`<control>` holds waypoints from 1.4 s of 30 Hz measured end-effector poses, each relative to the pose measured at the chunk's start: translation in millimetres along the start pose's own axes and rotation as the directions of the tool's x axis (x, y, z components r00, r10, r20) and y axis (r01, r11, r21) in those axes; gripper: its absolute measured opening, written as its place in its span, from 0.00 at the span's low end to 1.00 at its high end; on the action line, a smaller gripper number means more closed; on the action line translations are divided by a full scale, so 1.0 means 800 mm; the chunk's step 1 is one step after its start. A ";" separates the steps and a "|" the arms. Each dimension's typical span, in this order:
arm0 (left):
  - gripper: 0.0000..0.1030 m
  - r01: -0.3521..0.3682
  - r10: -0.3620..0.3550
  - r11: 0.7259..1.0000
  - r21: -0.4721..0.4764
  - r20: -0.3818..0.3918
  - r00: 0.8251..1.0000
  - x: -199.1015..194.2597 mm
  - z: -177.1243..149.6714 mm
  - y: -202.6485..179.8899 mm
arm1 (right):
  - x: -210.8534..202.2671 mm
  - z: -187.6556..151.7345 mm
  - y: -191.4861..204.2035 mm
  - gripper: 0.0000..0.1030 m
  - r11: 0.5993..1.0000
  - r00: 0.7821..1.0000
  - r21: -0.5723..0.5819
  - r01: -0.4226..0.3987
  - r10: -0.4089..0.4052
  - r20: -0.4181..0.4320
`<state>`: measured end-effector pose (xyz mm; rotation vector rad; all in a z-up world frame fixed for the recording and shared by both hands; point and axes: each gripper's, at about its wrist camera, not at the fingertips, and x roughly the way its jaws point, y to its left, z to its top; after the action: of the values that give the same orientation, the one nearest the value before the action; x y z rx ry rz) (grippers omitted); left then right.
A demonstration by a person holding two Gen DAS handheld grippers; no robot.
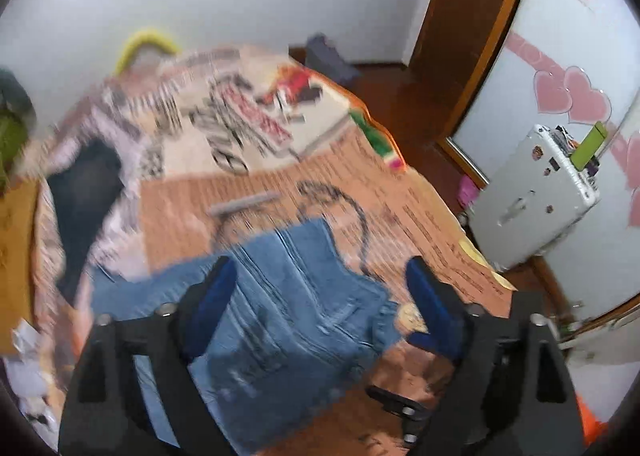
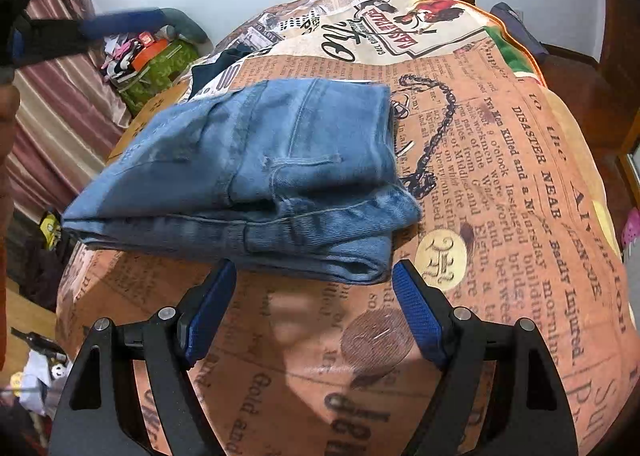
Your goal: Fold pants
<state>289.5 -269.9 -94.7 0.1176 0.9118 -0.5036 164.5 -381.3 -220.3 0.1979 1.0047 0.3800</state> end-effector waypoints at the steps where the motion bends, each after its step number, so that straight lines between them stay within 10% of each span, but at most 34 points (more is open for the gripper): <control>1: 0.94 -0.042 0.041 0.999 0.018 0.038 0.998 -0.011 0.002 0.004 | 0.000 -0.001 0.001 0.75 1.000 1.000 -0.001 -0.002 0.002 -0.001; 7: 1.00 -0.250 0.243 0.965 0.081 0.092 0.966 -0.002 0.015 0.072 | 0.005 0.002 0.006 0.75 0.999 0.999 0.017 -0.045 0.045 -0.011; 15: 1.00 -0.363 0.370 0.929 0.071 -0.161 0.915 0.117 0.001 0.202 | 0.028 0.013 0.022 0.78 0.999 0.998 -0.012 -0.031 0.030 -0.052; 20: 1.00 -0.426 0.414 0.903 0.052 -0.368 0.833 0.186 -0.044 0.274 | 0.037 0.022 0.027 0.78 0.999 0.998 -0.036 -0.008 0.005 -0.070; 23: 1.00 -0.362 0.339 0.932 0.001 -0.356 0.871 0.174 -0.070 0.295 | 0.040 0.034 0.027 0.78 0.999 0.998 -0.047 0.021 -0.023 -0.058; 42: 1.00 -0.267 0.211 0.939 -0.217 -0.252 0.944 -0.025 -0.236 0.221 | -0.021 0.034 0.055 0.77 0.992 0.997 -0.124 -0.019 0.028 0.070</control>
<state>224.1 -49.2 -215.1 0.0572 1.1590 -0.1450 169.7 -347.0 -178.2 0.1114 0.9059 0.4516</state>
